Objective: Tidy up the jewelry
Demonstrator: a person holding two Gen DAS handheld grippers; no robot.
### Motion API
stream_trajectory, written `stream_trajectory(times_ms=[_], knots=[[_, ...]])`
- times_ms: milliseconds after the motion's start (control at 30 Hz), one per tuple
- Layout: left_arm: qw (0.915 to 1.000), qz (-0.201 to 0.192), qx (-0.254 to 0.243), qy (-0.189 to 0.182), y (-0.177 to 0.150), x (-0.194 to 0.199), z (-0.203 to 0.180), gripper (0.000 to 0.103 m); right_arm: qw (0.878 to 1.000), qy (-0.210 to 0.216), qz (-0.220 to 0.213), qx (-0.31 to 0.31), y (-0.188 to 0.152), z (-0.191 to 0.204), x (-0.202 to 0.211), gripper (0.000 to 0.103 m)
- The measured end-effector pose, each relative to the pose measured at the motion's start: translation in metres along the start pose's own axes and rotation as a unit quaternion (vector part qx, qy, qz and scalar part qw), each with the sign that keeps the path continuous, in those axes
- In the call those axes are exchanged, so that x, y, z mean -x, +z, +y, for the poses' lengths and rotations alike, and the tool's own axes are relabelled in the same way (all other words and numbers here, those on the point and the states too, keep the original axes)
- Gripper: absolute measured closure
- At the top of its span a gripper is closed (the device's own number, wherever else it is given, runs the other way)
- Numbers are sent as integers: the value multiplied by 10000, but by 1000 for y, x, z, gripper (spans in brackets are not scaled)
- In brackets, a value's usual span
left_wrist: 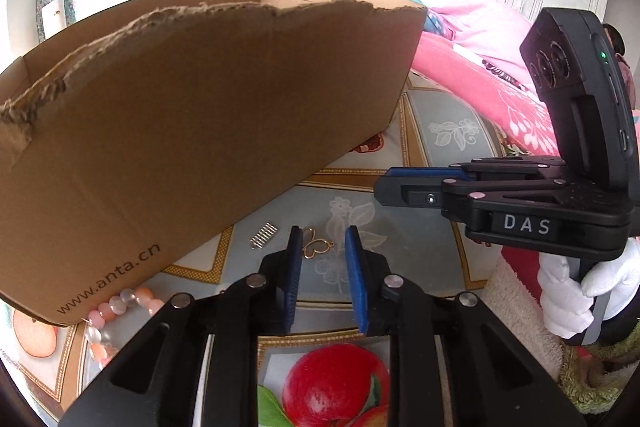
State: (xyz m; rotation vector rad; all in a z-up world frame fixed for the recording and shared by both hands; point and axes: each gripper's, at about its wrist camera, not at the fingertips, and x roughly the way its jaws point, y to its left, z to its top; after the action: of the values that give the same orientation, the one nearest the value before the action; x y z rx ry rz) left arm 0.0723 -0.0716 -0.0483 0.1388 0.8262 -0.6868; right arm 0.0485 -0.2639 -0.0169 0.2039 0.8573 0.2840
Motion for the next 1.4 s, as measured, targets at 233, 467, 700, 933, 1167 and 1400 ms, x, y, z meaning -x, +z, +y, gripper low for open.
stream_trajectory(times_ms=[233,467,700,933,1167,1400], knots=[[9994,89,-13,-346,-7,5,-15,82,10000,52,10,41,-5,-5,2,92],[9997,23,-136,-213,-14,22,-17,82,9991,232,-247,245,-12,3,30,75],[9995,189,-158,181,-29,38,-8,82,9986,282,-179,411,-24,25,27,69],[9995,116,123,256,-42,53,10,82,9947,-269,-101,987,-32,57,5,69],[9993,-23,319,169,-47,62,23,82,9884,-687,-209,1336,-36,77,-3,69],[9990,-141,409,84,-47,64,29,82,9858,-817,-164,1460,-35,88,-8,69]])
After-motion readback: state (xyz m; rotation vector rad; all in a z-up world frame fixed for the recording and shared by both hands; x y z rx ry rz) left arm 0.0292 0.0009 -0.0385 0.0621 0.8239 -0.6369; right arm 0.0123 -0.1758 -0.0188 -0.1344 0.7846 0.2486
